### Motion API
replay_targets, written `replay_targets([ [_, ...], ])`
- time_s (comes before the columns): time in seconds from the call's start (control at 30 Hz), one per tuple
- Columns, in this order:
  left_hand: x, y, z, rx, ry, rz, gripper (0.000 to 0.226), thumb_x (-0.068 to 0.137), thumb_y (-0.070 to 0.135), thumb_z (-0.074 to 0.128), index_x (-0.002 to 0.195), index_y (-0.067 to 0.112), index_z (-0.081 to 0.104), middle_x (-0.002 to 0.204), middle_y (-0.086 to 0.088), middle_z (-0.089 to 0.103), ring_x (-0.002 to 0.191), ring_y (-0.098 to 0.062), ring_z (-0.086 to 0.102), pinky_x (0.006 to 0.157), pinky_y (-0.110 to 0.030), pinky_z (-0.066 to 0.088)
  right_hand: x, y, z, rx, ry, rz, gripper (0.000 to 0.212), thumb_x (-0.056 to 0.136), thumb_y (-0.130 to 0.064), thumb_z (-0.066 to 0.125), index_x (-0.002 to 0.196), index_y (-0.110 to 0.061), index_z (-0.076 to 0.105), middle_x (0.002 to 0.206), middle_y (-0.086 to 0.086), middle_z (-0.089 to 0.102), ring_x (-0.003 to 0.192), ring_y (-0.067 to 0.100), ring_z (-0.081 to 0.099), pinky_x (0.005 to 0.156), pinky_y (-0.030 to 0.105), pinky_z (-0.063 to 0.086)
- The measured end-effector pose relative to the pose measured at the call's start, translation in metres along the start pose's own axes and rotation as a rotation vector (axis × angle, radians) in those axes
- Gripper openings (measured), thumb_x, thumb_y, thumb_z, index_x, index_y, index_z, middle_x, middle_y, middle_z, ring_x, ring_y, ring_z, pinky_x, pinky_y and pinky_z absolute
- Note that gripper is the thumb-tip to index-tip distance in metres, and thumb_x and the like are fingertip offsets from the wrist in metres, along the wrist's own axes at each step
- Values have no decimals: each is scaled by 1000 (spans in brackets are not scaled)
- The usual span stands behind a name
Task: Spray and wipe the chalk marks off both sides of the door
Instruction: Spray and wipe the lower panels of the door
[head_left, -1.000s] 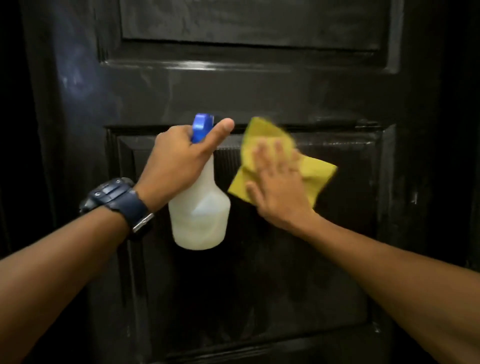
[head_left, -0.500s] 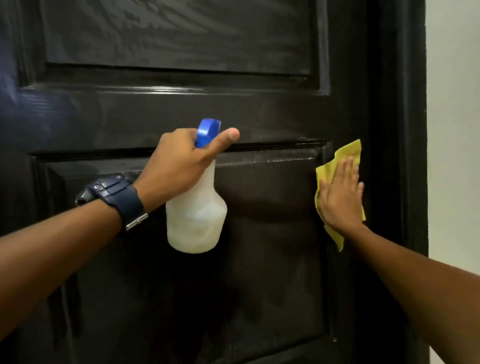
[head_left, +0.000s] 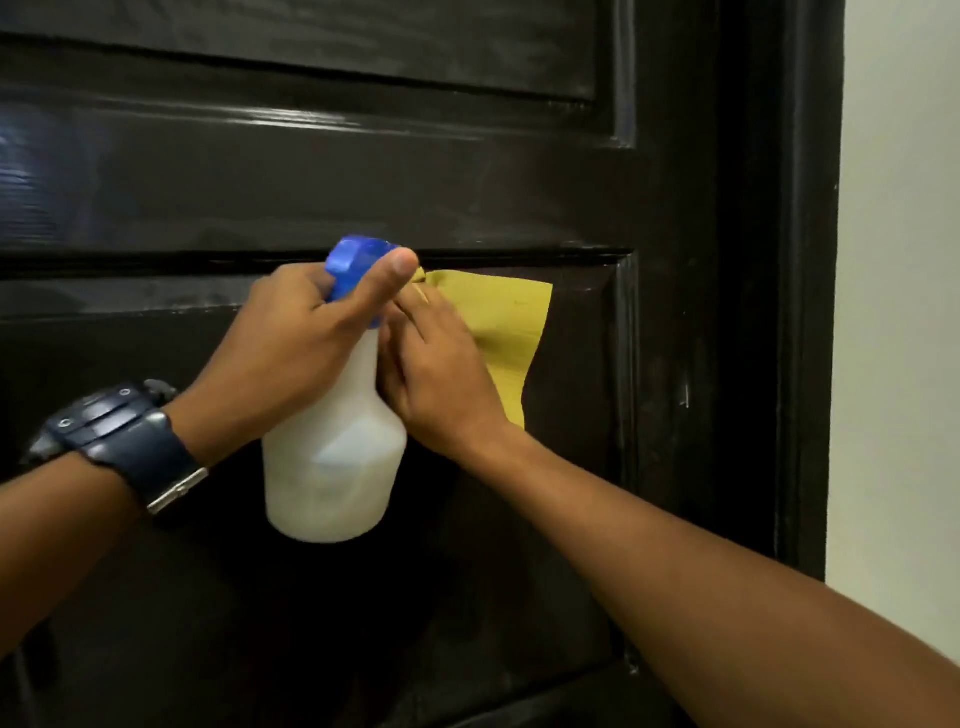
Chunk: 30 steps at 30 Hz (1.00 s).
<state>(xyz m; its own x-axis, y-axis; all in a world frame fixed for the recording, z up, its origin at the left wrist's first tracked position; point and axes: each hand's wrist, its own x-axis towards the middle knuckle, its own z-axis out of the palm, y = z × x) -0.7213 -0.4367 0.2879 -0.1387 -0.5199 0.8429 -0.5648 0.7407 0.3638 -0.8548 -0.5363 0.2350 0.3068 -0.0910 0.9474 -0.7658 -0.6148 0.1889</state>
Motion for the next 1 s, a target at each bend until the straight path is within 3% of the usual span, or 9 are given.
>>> replay_targets([
  [0.07, -3, -6, -11, -25, -33, -18, 73, 83, 77, 44, 66, 10, 66, 46, 11, 59, 42, -6, 51, 49, -12, 36, -3, 20, -10, -22, -13, -91, 40, 100, -20, 47, 130, 3, 61, 137, 22, 58, 128, 40, 53, 113, 49, 36],
  [0.13, -9, -16, -26, -39, -41, -33, 77, 77, 88, 41, 76, 17, 71, 71, 10, 73, 64, -5, 64, 65, -24, 42, -13, 62, -33, -90, -6, -103, 37, 99, -15, 51, 130, 4, 61, 135, 22, 60, 127, 39, 55, 115, 45, 37],
  [0.23, -24, -34, -53, -31, 0, -90, 77, 70, 89, 38, 81, 22, 71, 81, 12, 75, 76, -4, 67, 72, -29, 43, -27, 107, -66, -129, 19, 75, 36, 101, -13, 52, 133, 1, 60, 139, 21, 57, 132, 37, 50, 121, 35, 27],
  [0.37, -43, -45, -92, 36, 26, -128, 79, 72, 92, 37, 78, 22, 73, 80, 10, 76, 75, -6, 68, 71, -28, 46, -24, 82, -54, -69, 152, 288, 32, 99, -9, 52, 126, 2, 65, 134, 18, 62, 130, 35, 53, 119, 33, 29],
  [0.6, -61, -72, -171, 112, 226, -223, 76, 78, 81, 41, 75, 12, 73, 69, 1, 74, 55, -2, 63, 59, -20, 44, 57, -87, 54, 65, 1, -227, 36, 88, 1, 53, 120, 6, 67, 129, 22, 64, 122, 43, 58, 111, 47, 40],
  [0.73, -59, -82, -187, 211, 362, -259, 85, 74, 83, 46, 58, 0, 50, 49, -4, 44, 40, -7, 34, 40, -19, 26, 106, -174, 106, 36, -200, -589, 30, 82, -6, 58, 104, 7, 73, 111, 23, 71, 110, 42, 64, 99, 47, 49],
  [0.8, -54, -82, -193, 206, 357, -252, 89, 75, 83, 48, 61, -6, 51, 52, -5, 45, 44, -8, 34, 43, -21, 27, 114, -183, 110, 9, -249, -668, 26, 80, -7, 65, 100, 7, 72, 103, 23, 72, 110, 40, 61, 97, 46, 48],
  [0.9, -55, -83, -198, 219, 395, -215, 80, 76, 80, 49, 57, 2, 48, 46, 4, 38, 39, -7, 32, 39, -16, 24, 112, -163, 102, 11, -259, -708, 38, 87, -9, 65, 122, 7, 65, 131, 24, 62, 130, 43, 51, 110, 50, 40],
  [1.0, -60, -93, -197, 171, 340, -199, 88, 79, 84, 45, 65, -1, 62, 52, 3, 61, 44, -4, 48, 51, -19, 38, 104, -129, 80, -3, -248, -626, 46, 94, -13, 52, 135, 7, 56, 144, 25, 52, 135, 46, 47, 115, 50, 35],
])
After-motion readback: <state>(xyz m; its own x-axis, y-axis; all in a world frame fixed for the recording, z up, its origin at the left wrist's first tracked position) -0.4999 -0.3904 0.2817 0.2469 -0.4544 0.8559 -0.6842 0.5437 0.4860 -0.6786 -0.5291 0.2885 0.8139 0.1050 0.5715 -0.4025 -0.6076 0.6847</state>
